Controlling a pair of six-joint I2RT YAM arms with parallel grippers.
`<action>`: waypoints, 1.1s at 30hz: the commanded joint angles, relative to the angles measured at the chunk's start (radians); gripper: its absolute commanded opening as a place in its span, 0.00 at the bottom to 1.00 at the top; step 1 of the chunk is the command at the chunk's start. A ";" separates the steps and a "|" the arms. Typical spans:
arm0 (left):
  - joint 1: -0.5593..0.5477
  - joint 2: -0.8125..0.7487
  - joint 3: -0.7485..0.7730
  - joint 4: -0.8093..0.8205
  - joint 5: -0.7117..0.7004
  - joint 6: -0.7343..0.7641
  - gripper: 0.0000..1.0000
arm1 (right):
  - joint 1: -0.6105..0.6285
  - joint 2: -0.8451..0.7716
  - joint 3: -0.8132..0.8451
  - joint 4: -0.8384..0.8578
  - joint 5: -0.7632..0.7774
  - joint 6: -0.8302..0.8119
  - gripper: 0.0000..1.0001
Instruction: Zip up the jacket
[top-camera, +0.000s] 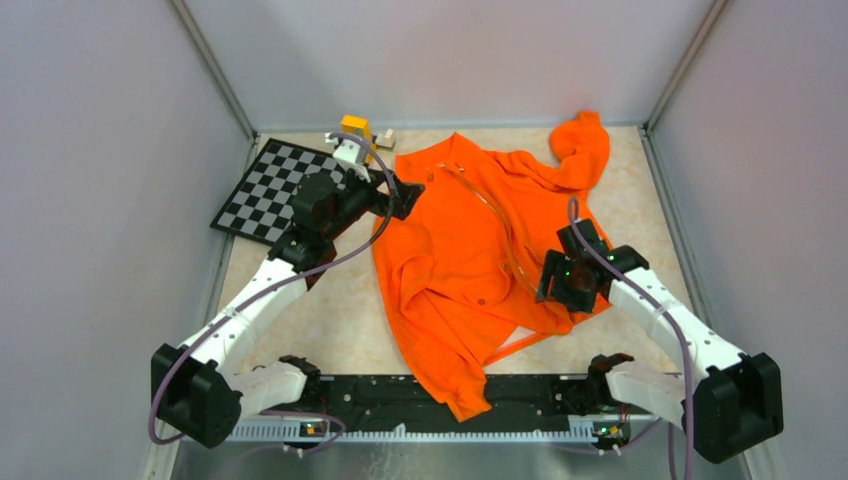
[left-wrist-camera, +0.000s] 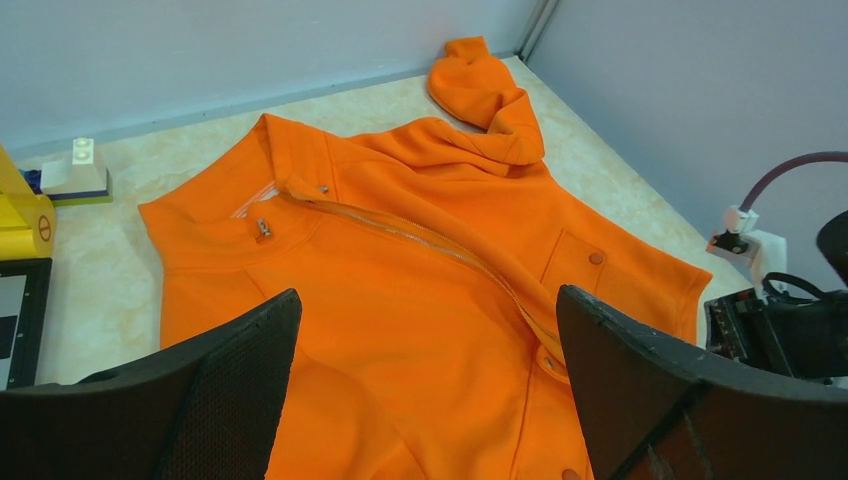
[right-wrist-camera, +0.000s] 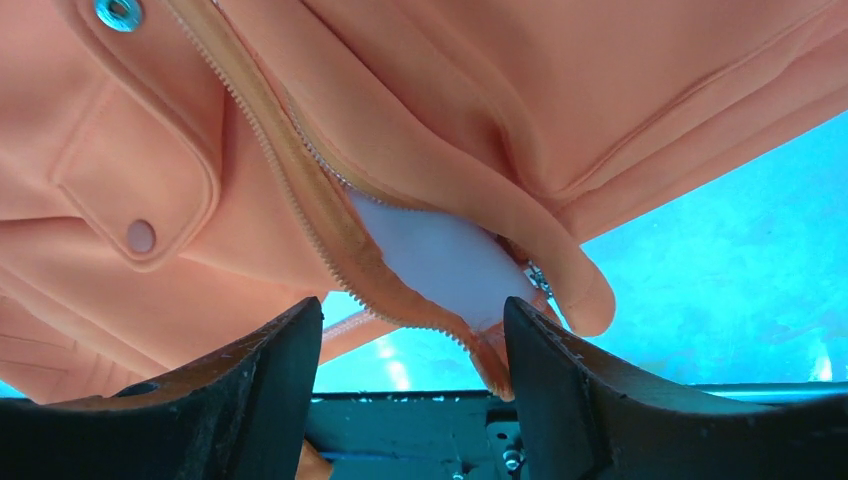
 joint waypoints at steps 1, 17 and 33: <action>-0.003 -0.002 0.044 0.028 0.031 -0.025 0.99 | 0.024 0.055 0.010 0.002 -0.058 -0.035 0.64; -0.005 -0.015 0.039 0.031 0.030 -0.030 0.99 | 0.111 0.175 0.083 -0.055 0.075 -0.064 0.47; -0.010 0.036 0.053 0.037 0.127 -0.116 0.99 | 0.149 0.093 0.059 0.205 -0.298 -0.093 0.00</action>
